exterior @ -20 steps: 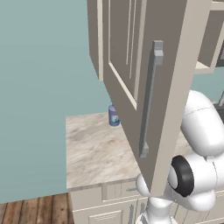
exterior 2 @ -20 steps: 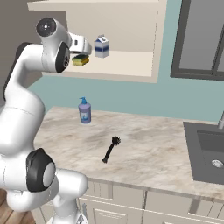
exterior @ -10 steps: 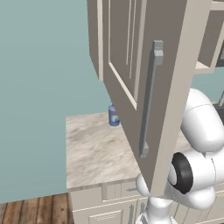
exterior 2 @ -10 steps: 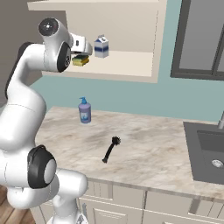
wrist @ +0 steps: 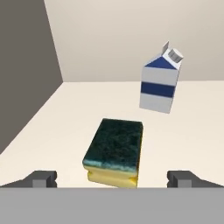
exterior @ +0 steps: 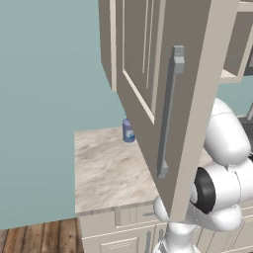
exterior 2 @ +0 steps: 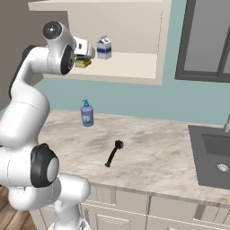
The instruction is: Pick the sponge and dish brush from the cabinet and place them on the counter.
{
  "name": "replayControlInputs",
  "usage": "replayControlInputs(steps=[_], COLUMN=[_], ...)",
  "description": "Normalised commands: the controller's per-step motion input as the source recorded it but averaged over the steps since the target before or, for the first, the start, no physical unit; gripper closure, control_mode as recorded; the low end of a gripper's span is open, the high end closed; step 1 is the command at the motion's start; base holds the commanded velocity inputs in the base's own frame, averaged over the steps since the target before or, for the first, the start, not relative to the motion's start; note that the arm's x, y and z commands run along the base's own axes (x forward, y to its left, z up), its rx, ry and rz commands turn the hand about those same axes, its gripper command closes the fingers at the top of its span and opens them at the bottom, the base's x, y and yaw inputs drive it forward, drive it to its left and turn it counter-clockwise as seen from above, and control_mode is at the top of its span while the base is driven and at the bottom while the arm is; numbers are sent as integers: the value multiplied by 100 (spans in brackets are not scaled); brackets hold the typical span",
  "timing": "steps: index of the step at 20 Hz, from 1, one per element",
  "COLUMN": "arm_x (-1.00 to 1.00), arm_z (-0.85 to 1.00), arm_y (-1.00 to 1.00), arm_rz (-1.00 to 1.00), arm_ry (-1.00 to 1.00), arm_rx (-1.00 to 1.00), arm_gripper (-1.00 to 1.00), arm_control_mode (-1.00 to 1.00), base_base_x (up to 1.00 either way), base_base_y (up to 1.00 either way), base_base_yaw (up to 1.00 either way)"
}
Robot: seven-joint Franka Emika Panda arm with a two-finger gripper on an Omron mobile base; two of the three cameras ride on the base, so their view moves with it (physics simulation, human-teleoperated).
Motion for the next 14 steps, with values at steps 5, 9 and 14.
replayControlInputs(steps=[5, 9, 14], arm_x=[32, 25, 18], arm_z=[-14, 0, 0], arm_y=[12, 0, 0], arm_rz=[0, 0, 0], arm_ry=[0, 1, 3], arm_rx=[0, 0, 0], arm_gripper=[-100, -100, -100], arm_control_mode=[-100, -100, -100], base_base_x=[0, 0, 0], base_base_y=[0, 0, 0], base_base_yaw=[0, 0, 0])
